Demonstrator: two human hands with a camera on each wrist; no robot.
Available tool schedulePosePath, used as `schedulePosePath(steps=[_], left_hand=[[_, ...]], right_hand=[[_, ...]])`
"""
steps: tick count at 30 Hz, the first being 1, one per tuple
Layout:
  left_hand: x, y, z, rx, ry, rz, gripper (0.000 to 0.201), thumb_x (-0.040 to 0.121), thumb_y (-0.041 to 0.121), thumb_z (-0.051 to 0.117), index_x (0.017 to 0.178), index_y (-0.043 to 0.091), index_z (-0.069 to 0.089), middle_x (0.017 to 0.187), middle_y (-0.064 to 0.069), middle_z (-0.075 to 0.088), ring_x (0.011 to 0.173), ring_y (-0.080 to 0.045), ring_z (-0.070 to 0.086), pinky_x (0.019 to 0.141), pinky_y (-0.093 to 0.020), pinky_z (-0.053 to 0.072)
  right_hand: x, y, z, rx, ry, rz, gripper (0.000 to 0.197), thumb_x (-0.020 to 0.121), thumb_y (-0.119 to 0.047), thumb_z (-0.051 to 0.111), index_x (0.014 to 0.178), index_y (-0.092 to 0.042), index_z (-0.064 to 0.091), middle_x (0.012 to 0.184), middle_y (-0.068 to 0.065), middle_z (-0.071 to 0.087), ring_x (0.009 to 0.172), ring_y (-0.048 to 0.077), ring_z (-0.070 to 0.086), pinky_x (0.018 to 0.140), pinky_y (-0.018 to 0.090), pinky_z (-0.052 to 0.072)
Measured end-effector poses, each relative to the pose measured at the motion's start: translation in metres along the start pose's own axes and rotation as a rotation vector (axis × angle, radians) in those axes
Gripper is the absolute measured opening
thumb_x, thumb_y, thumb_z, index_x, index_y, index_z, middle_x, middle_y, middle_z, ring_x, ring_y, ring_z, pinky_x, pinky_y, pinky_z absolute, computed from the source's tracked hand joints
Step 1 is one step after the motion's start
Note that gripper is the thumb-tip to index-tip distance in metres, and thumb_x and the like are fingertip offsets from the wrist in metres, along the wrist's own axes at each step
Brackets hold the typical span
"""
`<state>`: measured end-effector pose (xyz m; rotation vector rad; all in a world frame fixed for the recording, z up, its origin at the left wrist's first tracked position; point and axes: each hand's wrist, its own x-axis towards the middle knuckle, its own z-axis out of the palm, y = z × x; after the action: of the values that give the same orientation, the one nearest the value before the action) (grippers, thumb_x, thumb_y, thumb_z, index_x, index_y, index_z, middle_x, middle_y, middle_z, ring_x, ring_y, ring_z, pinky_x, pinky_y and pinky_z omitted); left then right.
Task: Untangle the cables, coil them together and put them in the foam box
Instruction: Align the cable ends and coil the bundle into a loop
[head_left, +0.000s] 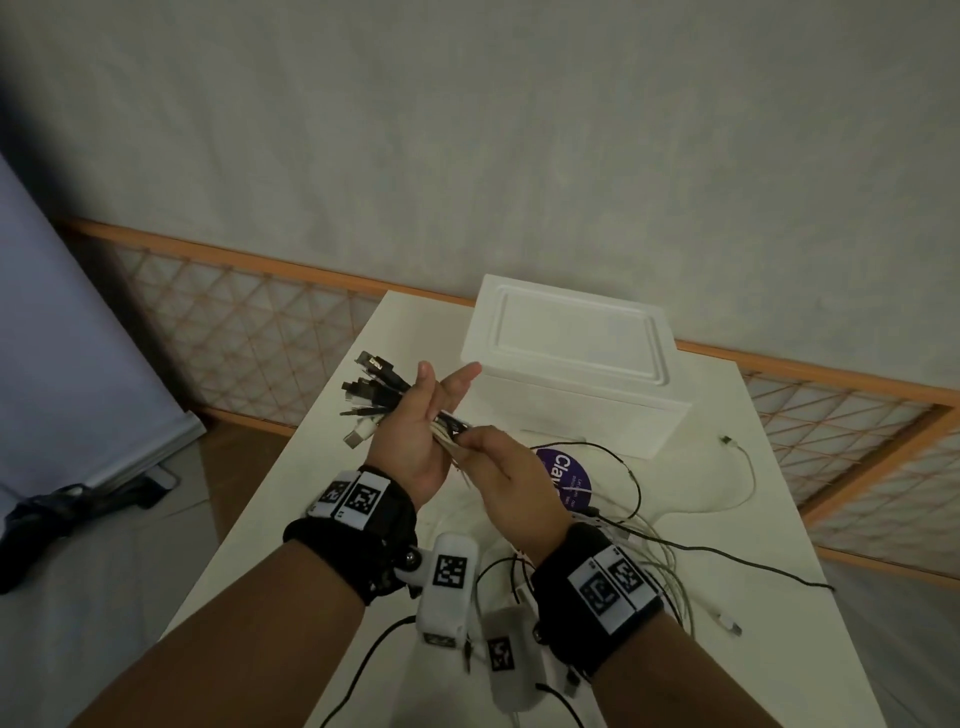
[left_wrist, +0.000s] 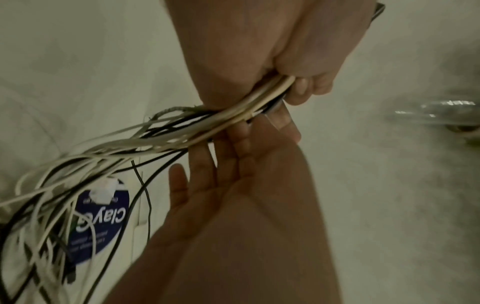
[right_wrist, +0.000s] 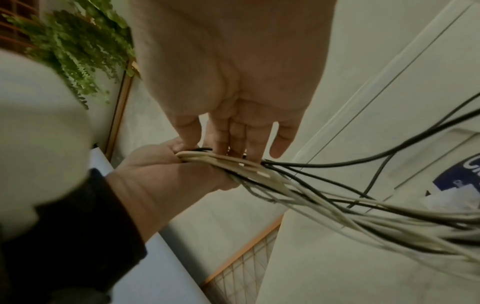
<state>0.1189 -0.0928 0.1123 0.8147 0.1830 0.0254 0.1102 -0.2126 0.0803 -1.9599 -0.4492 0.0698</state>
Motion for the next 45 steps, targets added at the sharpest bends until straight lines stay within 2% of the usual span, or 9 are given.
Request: schedulePosePath(steps=[7, 16, 23, 25, 29, 33, 36, 42, 45], left_hand=[[-0.004, 0.001, 0.000, 0.205, -0.021, -0.028, 0.049, 0.091, 0.054, 0.038, 0.096, 0.022, 0.075, 0.127, 0.001, 0.062, 0.123, -0.010, 0.050, 0.086, -0.024, 0.041], [-0.015, 0.010, 0.015, 0.254, -0.074, 0.010, 0.060, 0.095, 0.051, 0.034, 0.062, 0.026, 0.077, 0.113, -0.002, 0.062, 0.114, -0.011, 0.051, 0.085, -0.022, 0.038], [-0.005, 0.022, -0.006, 0.003, 0.037, 0.065, 0.062, 0.096, 0.045, 0.041, 0.039, 0.022, 0.048, 0.076, -0.003, 0.073, 0.092, -0.017, 0.059, 0.086, -0.030, 0.046], [-0.007, 0.021, -0.002, 0.014, 0.031, 0.077, 0.063, 0.097, 0.044, 0.040, 0.039, 0.021, 0.050, 0.070, -0.002, 0.072, 0.098, -0.020, 0.061, 0.095, -0.032, 0.044], [-0.008, 0.027, 0.003, -0.085, 0.064, 0.066, 0.071, 0.100, 0.042, 0.036, 0.036, 0.017, 0.053, 0.059, 0.000, 0.067, 0.090, -0.018, 0.066, 0.096, -0.038, 0.045], [-0.001, 0.043, -0.008, -0.296, 0.194, 0.038, 0.058, 0.098, 0.042, 0.046, 0.046, 0.017, 0.046, 0.049, -0.001, 0.050, 0.064, -0.018, 0.068, 0.086, -0.044, 0.050], [0.002, 0.046, -0.015, -0.342, 0.255, 0.011, 0.053, 0.097, 0.043, 0.049, 0.052, 0.017, 0.038, 0.045, 0.002, 0.041, 0.047, -0.015, 0.055, 0.079, -0.039, 0.051], [0.012, 0.048, -0.034, -0.364, 0.340, -0.017, 0.051, 0.096, 0.047, 0.050, 0.055, 0.019, 0.036, 0.048, 0.004, 0.036, 0.045, -0.013, 0.046, 0.073, -0.031, 0.050], [0.013, 0.058, -0.043, -0.383, 0.385, 0.011, 0.051, 0.095, 0.047, 0.050, 0.054, 0.020, 0.036, 0.048, 0.005, 0.034, 0.044, -0.012, 0.043, 0.066, -0.026, 0.047]], right_hand=[[0.004, -0.014, -0.009, 0.023, -0.097, 0.091, 0.034, 0.098, -0.017, 0.042, 0.066, -0.012, 0.054, 0.054, -0.012, 0.048, 0.058, 0.005, 0.041, 0.062, 0.027, 0.033], [-0.009, 0.010, -0.015, -0.316, -0.245, 0.397, 0.022, 0.097, -0.012, 0.041, 0.112, -0.001, 0.053, 0.107, 0.023, 0.062, 0.099, 0.035, 0.061, 0.079, 0.038, 0.048], [-0.003, 0.026, -0.059, -0.582, -0.097, 0.547, 0.047, 0.079, -0.060, 0.057, 0.062, -0.016, 0.062, 0.066, 0.000, 0.062, 0.075, 0.023, 0.063, 0.074, 0.036, 0.047], [-0.007, 0.018, -0.064, -0.720, -0.030, 0.525, 0.034, 0.073, -0.061, 0.062, 0.083, -0.029, 0.069, 0.085, -0.010, 0.065, 0.097, 0.021, 0.060, 0.085, 0.041, 0.042], [-0.019, 0.015, -0.058, -0.848, -0.112, 0.521, 0.111, 0.050, -0.081, 0.064, 0.144, -0.046, 0.015, 0.147, -0.019, 0.031, 0.140, 0.033, 0.021, 0.103, 0.068, 0.020], [-0.021, 0.037, -0.075, -0.541, -0.110, 0.634, 0.048, 0.065, -0.067, 0.068, 0.092, -0.027, 0.066, 0.100, -0.001, 0.069, 0.091, 0.023, 0.067, 0.079, 0.037, 0.054], [-0.028, 0.040, -0.079, -0.695, -0.088, 0.619, 0.040, 0.072, -0.067, 0.061, 0.091, -0.032, 0.069, 0.106, -0.008, 0.068, 0.102, 0.020, 0.061, 0.098, 0.053, 0.041], [-0.029, 0.042, -0.073, -0.876, -0.260, 0.518, 0.121, 0.052, -0.085, 0.059, 0.144, -0.046, -0.008, 0.147, -0.032, -0.002, 0.145, 0.034, -0.006, 0.100, 0.077, 0.006], [-0.026, 0.050, -0.084, -0.724, -0.268, 0.541, 0.087, 0.033, -0.098, 0.048, 0.109, -0.054, 0.056, 0.111, -0.027, 0.057, 0.116, 0.018, 0.053, 0.100, 0.064, 0.034]])
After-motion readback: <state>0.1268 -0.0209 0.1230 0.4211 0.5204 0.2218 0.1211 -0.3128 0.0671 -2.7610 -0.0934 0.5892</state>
